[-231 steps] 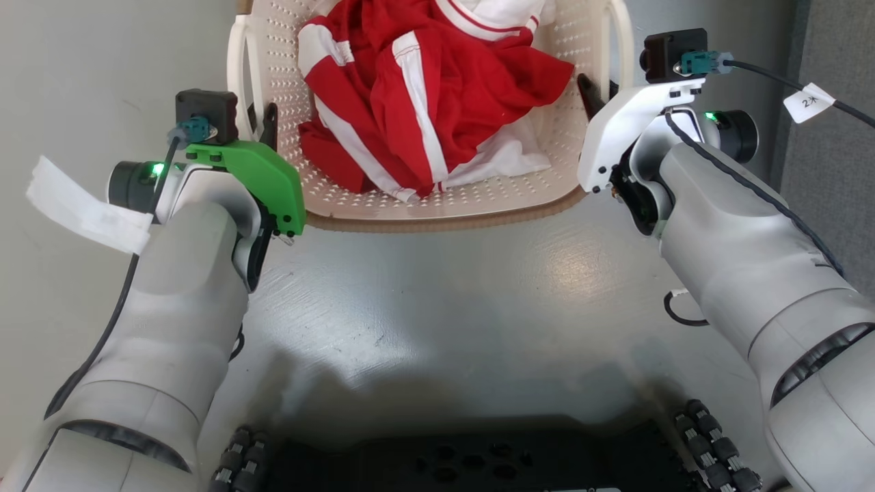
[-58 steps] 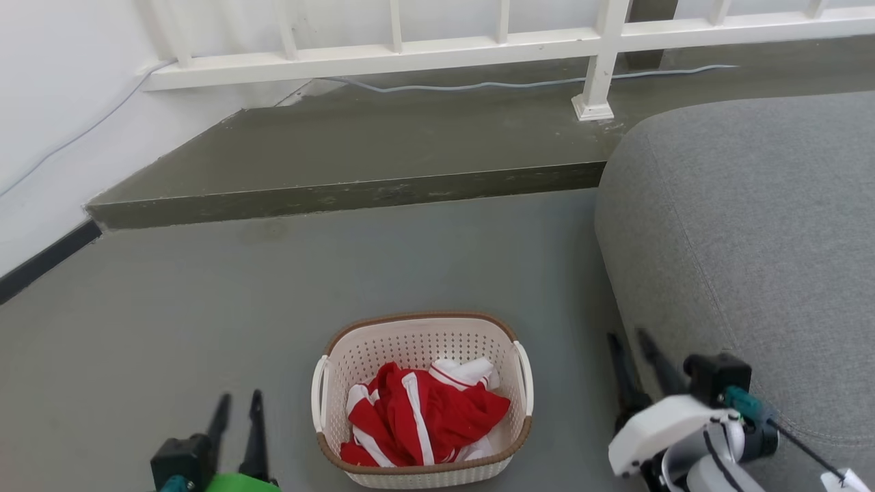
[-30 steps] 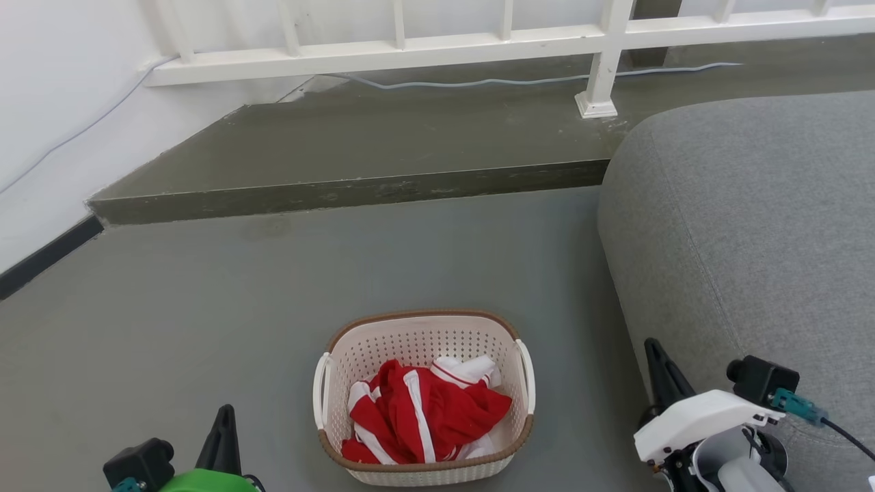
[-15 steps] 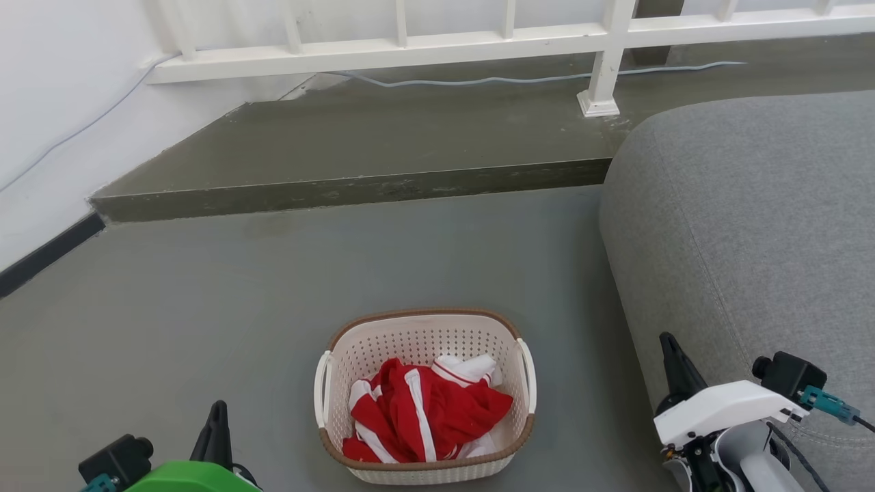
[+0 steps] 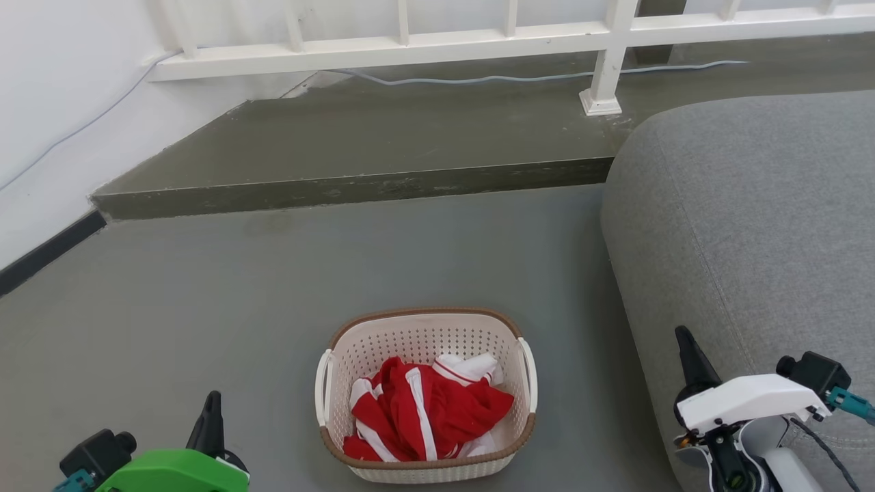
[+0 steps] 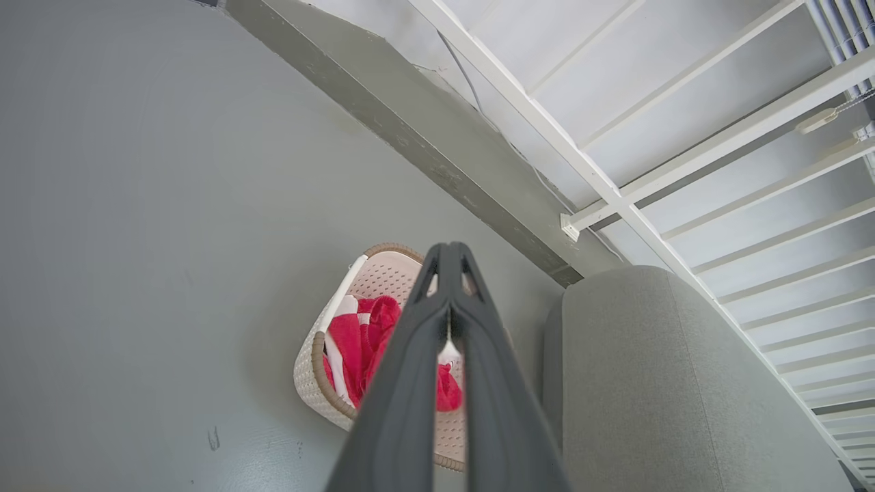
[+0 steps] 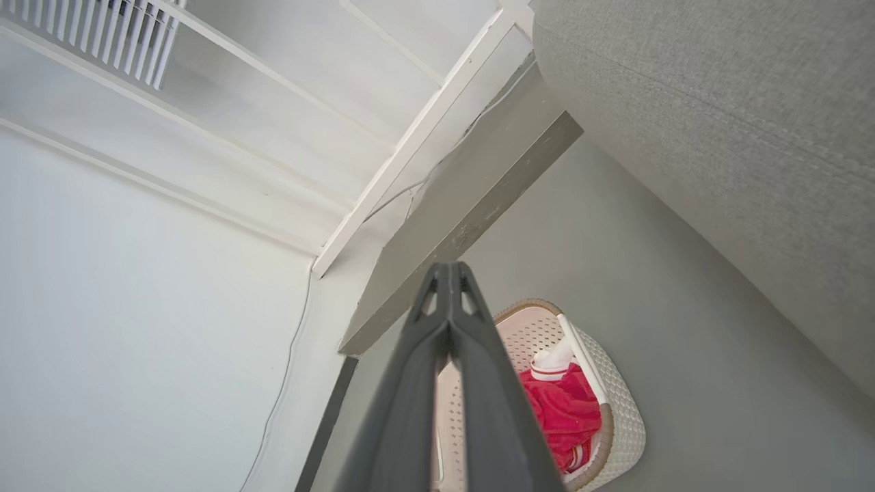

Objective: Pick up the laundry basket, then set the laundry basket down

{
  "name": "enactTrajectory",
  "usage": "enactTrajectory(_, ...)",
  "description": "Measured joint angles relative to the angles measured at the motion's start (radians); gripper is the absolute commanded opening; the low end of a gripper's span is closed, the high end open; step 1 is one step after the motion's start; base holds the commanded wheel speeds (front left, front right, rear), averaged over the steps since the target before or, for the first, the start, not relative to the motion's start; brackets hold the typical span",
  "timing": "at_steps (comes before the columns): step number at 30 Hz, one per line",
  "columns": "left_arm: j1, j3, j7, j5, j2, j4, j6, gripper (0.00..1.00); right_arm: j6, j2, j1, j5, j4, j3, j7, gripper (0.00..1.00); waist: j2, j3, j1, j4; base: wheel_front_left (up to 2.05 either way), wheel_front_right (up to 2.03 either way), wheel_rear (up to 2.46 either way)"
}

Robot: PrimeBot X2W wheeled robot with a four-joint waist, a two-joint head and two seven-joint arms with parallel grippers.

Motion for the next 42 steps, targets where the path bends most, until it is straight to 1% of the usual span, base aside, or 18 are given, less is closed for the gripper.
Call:
enactTrajectory(10,-0.018,0.028,0.028,-0.113,-0.002,0.003,-0.012,0.0,0.023,0.004,-0.012,0.108,-0.003,-0.042,0.034,0.0,0.0,0.002,0.0,0.002,0.0,0.0,0.0)
enactTrajectory(14,-0.021,0.037,0.04,-0.154,-0.003,0.007,-0.019,0.0,0.028,0.006,-0.017,0.147,-0.005,-0.06,0.044,0.0,0.0,0.003,0.0,0.003,0.0,0.0,0.0)
enactTrajectory(23,-0.043,0.063,0.071,-0.253,-0.005,0.01,-0.044,0.0,0.05,0.008,-0.02,0.246,-0.005,-0.099,0.07,0.0,0.0,0.005,0.0,0.005,0.0,0.0,0.0)
enactTrajectory(29,-0.052,0.08,0.089,-0.318,-0.007,0.014,-0.054,0.0,0.059,0.009,-0.026,0.31,-0.007,-0.125,0.088,0.0,0.0,0.006,0.0,0.007,0.0,0.0,0.0)
enactTrajectory(31,-0.057,0.087,0.09,-0.341,-0.007,0.015,-0.056,0.0,0.067,0.01,-0.028,0.328,-0.007,-0.133,0.095,0.0,0.0,0.006,0.0,0.007,0.0,0.0,0.0)
enactTrajectory(34,-0.064,0.094,0.103,-0.376,-0.008,0.015,-0.063,0.0,0.07,0.011,-0.037,0.364,-0.008,-0.146,0.104,0.0,0.0,0.007,0.0,0.008,0.0,0.0,0.0)
enactTrajectory(35,-0.065,0.095,0.107,-0.384,-0.008,0.015,-0.063,0.0,0.077,0.012,-0.038,0.373,-0.009,-0.15,0.105,0.0,0.0,0.007,0.0,0.008,0.0,0.0,0.0)
enactTrajectory(42,-0.076,0.116,0.13,-0.461,-0.009,0.017,-0.079,0.0,0.09,0.015,-0.038,0.446,-0.011,-0.18,0.123,0.0,0.0,0.008,0.0,0.01,0.0,0.0,0.0)
